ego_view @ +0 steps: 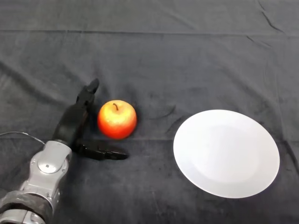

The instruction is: Move the apple to the plate

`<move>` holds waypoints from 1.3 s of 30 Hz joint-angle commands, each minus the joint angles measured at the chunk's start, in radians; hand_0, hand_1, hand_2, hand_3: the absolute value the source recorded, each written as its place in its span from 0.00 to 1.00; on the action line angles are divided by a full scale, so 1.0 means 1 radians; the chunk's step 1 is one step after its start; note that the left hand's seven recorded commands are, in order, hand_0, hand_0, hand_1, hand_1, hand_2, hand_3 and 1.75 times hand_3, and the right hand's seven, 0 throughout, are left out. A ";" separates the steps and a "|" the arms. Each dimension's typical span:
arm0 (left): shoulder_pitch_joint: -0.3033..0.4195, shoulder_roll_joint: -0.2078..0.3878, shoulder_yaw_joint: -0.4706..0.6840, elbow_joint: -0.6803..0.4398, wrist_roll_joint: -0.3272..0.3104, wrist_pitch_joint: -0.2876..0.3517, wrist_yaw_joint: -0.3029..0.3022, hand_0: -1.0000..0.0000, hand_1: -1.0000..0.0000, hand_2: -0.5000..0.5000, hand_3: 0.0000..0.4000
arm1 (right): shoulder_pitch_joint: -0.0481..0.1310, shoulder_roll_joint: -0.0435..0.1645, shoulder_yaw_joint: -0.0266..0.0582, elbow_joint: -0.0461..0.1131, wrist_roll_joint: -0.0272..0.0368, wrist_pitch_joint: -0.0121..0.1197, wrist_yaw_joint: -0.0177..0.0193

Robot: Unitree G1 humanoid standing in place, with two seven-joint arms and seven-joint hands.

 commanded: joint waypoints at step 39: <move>-0.164 -0.051 -0.150 -0.030 0.058 -0.111 -0.006 0.00 0.00 0.50 1.00 | -0.011 -0.015 -0.0016 -0.010 0.0185 -0.007 -0.0026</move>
